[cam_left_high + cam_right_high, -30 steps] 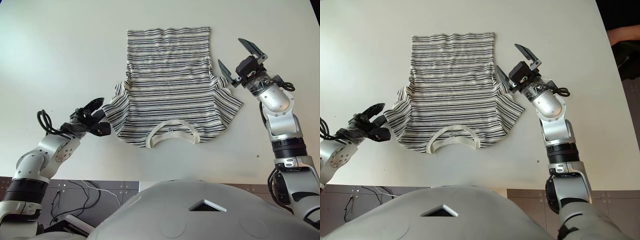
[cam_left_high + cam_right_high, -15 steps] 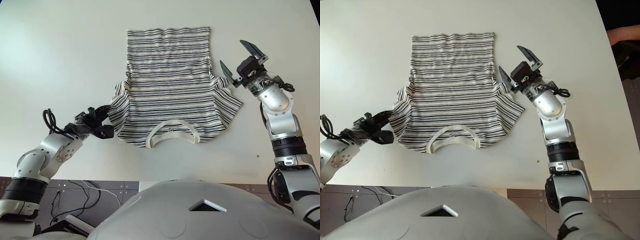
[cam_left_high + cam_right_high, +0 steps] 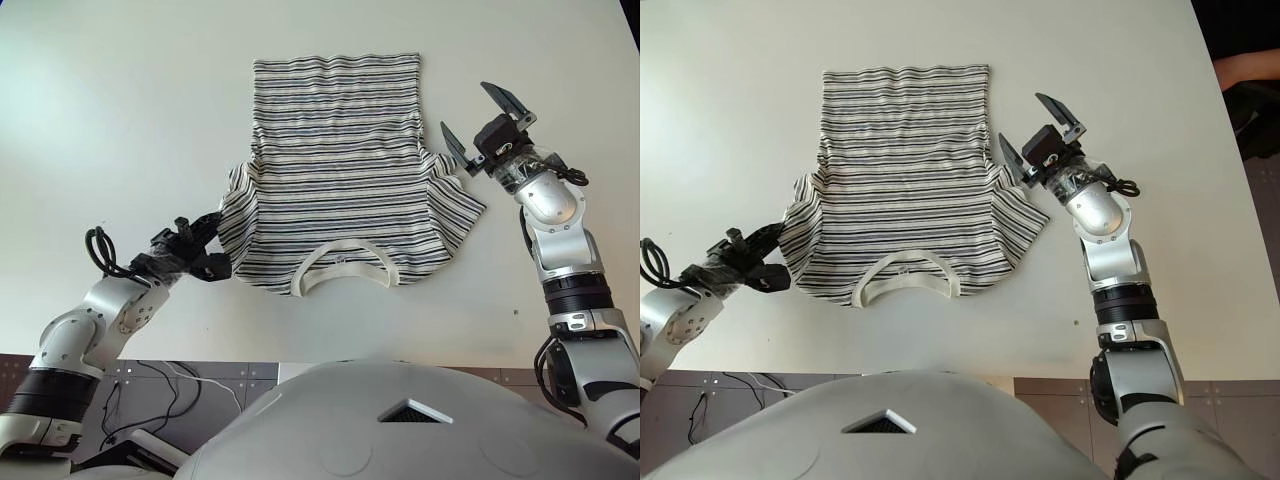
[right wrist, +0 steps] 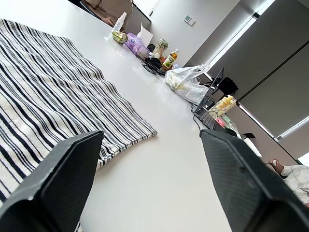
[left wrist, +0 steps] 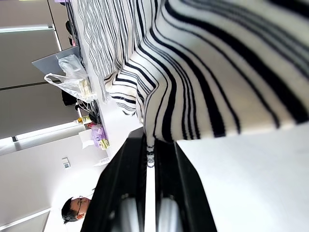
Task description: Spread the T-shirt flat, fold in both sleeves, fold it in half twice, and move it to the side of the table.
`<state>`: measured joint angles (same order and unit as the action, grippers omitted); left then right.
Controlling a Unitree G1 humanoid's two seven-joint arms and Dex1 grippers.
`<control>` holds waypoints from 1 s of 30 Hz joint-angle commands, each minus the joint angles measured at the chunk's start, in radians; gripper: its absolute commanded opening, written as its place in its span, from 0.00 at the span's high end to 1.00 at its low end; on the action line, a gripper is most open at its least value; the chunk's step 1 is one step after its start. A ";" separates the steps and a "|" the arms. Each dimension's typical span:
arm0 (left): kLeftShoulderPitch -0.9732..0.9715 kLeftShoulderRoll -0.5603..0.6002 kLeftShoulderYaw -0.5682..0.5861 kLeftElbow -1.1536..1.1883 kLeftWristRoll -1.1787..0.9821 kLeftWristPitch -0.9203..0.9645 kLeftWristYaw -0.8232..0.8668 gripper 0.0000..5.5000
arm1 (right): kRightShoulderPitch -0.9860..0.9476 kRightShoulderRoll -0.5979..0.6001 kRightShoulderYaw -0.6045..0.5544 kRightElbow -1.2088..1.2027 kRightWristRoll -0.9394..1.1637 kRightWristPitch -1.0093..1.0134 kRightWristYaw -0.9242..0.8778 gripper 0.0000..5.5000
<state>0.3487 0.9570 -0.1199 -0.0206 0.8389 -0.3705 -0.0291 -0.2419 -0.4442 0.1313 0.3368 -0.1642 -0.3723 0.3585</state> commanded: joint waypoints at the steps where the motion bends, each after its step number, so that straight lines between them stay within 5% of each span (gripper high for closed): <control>1: -0.003 -0.014 0.045 -0.063 -0.009 0.004 0.026 0.98 | -0.023 -0.006 -0.004 0.016 -0.011 -0.014 0.000 0.33; 7: -0.036 -0.022 0.071 -0.063 0.021 0.019 0.047 0.98 | -0.023 -0.008 -0.002 0.038 -0.016 -0.027 -0.002 0.33; 25: -0.274 -0.109 -0.197 -0.004 0.066 -0.188 -0.050 0.98 | -0.040 0.006 0.000 0.095 -0.036 -0.048 -0.025 0.33; 30: -0.277 -0.107 -0.211 0.038 0.051 -0.195 -0.075 0.85 | -0.041 0.004 -0.005 0.095 -0.034 -0.045 -0.029 0.33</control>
<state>0.0829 0.8503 -0.3247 -0.0015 0.8969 -0.5600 -0.0838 -0.2651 -0.4398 0.1315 0.4313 -0.1936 -0.4134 0.3338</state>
